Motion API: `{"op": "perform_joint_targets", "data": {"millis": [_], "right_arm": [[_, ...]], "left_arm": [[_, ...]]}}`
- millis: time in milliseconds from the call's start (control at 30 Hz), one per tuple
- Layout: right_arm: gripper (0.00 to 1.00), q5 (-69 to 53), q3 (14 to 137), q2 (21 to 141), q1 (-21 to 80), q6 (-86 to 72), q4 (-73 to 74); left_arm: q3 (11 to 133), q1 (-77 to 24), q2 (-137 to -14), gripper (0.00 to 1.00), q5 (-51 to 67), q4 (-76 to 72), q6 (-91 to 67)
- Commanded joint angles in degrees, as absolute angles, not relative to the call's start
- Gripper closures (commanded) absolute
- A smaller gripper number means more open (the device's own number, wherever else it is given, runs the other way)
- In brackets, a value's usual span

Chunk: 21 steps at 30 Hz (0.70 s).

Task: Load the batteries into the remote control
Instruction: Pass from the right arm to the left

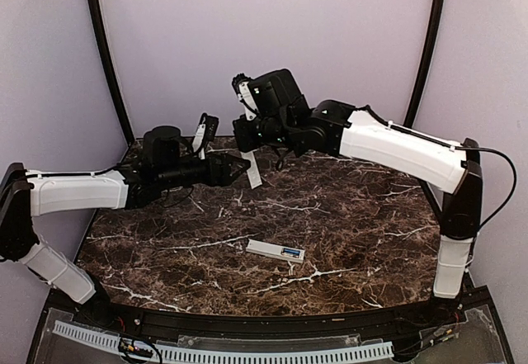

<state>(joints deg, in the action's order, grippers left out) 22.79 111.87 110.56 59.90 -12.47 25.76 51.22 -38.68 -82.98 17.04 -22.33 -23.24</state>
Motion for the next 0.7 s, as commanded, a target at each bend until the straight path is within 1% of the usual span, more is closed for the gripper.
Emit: {"op": "perform_joint_targets", "data": {"millis": [0, 33, 133, 167, 400, 467, 500, 533, 567, 600, 667], "right_arm": [[1.0, 24.0, 112.7, 109.1, 60.9, -11.6, 23.1], [1.0, 24.0, 112.8, 109.1, 61.1, -11.3, 23.0], [1.0, 24.0, 112.9, 109.3, 61.4, -11.0, 23.0], [1.0, 24.0, 112.9, 109.3, 61.5, -10.9, 23.0], [1.0, 23.2, 113.1, 109.4, 62.4, -10.4, 22.2], [1.0, 23.1, 113.2, 109.5, 62.6, -10.4, 22.2], [1.0, 23.0, 113.1, 109.5, 62.7, -10.3, 22.1], [1.0, 22.9, 113.1, 109.4, 62.8, -10.3, 22.0], [1.0, 22.6, 113.0, 109.4, 62.8, -10.2, 21.7], [1.0, 21.8, 112.7, 109.3, 63.0, -9.9, 21.2], [1.0, 20.7, 112.3, 109.0, 63.2, -9.2, 20.5]], "left_arm": [[52.9, -39.7, -83.5, 0.26, 16.3, -25.5, -23.5], [52.9, -39.7, -83.6, 0.31, 16.4, -25.7, -23.6], [52.8, -39.8, -83.5, 0.43, 16.9, -27.4, -23.6], [52.8, -39.9, -83.5, 0.49, 16.8, -27.6, -23.6], [52.9, -40.0, -83.8, 0.67, 15.9, -28.8, -23.5], [52.9, -40.1, -83.8, 0.78, 16.3, -29.2, -23.3], [52.8, -40.2, -83.7, 0.81, 16.3, -29.4, -23.3], [52.7, -40.2, -83.6, 0.86, 16.2, -29.5, -23.4], [52.6, -40.2, -83.4, 0.89, 16.1, -29.7, -23.4], [52.5, -40.2, -83.3, 0.95, 16.1, -29.8, -23.3], [51.9, -40.2, -82.8, 1.0, 16.5, -30.3, -23.3]]}}
